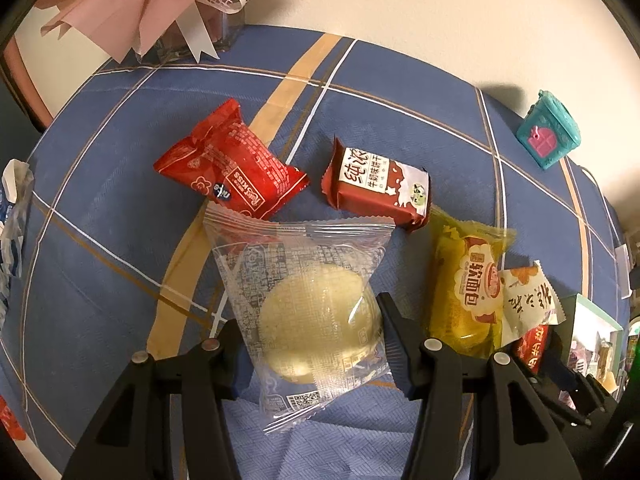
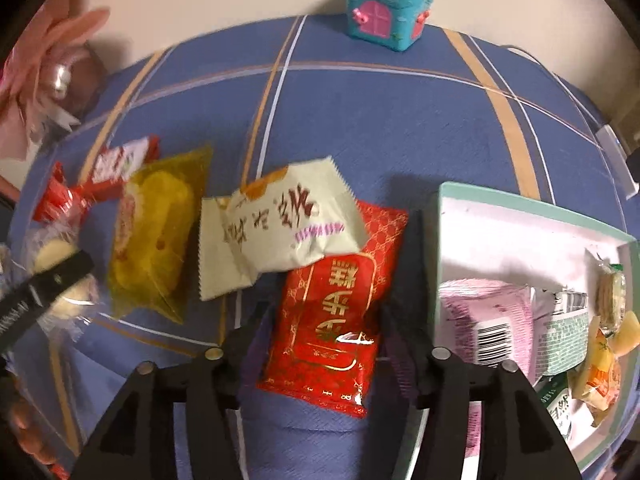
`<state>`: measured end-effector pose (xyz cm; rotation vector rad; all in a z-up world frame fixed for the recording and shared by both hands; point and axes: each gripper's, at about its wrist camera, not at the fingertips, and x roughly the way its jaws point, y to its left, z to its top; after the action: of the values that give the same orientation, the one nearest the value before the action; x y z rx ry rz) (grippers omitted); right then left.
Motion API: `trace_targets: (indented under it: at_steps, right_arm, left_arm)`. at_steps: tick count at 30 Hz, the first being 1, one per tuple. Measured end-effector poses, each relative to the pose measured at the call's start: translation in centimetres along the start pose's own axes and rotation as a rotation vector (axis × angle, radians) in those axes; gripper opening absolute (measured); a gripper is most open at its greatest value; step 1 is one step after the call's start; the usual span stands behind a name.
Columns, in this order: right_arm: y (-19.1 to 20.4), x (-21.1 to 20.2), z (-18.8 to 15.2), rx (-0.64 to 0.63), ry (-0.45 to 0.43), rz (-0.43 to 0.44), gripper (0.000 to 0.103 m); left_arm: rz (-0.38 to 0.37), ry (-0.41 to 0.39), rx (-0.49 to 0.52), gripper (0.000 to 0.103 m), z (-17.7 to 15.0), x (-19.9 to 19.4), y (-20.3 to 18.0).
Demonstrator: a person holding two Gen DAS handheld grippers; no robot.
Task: Organize snacks
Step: 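Lift the bun pack and red pack and swing both tools toward the tray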
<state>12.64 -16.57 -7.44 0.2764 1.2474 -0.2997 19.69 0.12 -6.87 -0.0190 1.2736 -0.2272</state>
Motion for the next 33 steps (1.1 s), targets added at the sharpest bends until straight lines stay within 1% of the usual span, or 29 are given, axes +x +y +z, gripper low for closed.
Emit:
trace_targets:
  at_steps: [2,8,11,18,20,24,33]
  right_arm:
    - [0.6,-0.1,-0.4,-0.015,-0.006,-0.023,0.061]
    - [0.1,0.3,-0.5,0.0,-0.004,-0.008,0.06]
    - [0.4,0.3,-0.6,-0.007,-0.01,-0.012,0.059]
    - [0.6,-0.8,-2.5,-0.037,0.012,0.013,0.056]
    - [0.7,-1.0,-3.3,-0.056,0.024,0.014,0.055]
    - [1.0,-1.7,-4.9,-0.082,0.047,0.03,0.05]
    - [0.5,-3.0,-7.9,-0.1,0.084,0.099,0.05]
  left_arm:
    - [0.003,0.008,0.0,0.056,0.0,0.4,0.0]
    - [0.008,0.043,-0.001,0.056,-0.3,1.2,-0.3]
    - [0.005,0.076,-0.002,0.056,-0.9,1.7,-0.8]
    - [0.031,0.107,0.033,0.056,-2.2,0.7,-2.7]
    - [0.031,0.119,0.037,0.056,-3.0,0.2,-3.2]
    - [0.002,0.136,0.023,0.056,-5.0,-0.8,-3.5]
    - [0.021,0.168,0.036,0.056,-9.4,-1.9,-4.4]
